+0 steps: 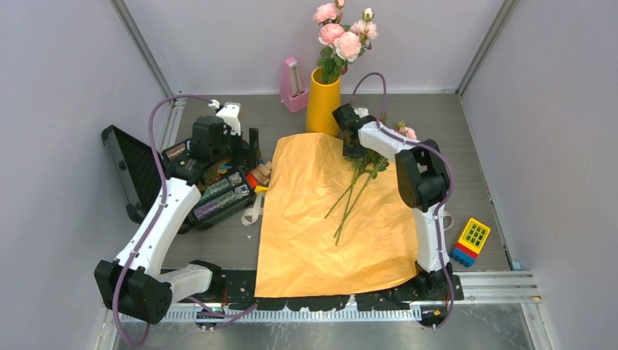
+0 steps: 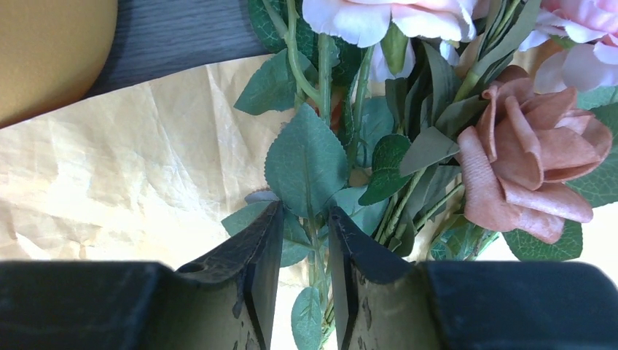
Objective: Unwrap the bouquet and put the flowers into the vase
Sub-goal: Pick up the fake flower from the wrapping paper.
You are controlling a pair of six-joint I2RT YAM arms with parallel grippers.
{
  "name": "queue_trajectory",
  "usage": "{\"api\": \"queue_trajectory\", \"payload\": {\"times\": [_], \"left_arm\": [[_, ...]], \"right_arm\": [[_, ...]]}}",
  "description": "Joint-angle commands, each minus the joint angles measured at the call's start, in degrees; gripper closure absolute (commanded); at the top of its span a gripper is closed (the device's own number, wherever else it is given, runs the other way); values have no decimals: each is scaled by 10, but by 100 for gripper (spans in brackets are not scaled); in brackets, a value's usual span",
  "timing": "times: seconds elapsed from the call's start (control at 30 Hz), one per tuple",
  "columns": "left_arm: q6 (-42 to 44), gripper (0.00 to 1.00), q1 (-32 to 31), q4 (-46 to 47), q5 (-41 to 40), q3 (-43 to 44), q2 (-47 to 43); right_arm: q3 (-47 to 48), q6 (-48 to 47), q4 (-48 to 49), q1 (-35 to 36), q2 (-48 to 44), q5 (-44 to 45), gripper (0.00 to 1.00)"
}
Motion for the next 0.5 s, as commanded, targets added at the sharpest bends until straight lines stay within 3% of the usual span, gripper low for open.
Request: {"api": "queue_trajectory", "payload": {"times": [0.0,0.47], "left_arm": [[6,4,-1,23,-3,-1,-10],[6,4,-1,22,-5,-3,-13]], "right_arm": [[7,11,-14,-1,1,27,65],[-20,37,-4,-21,-6,-8,59]]}}
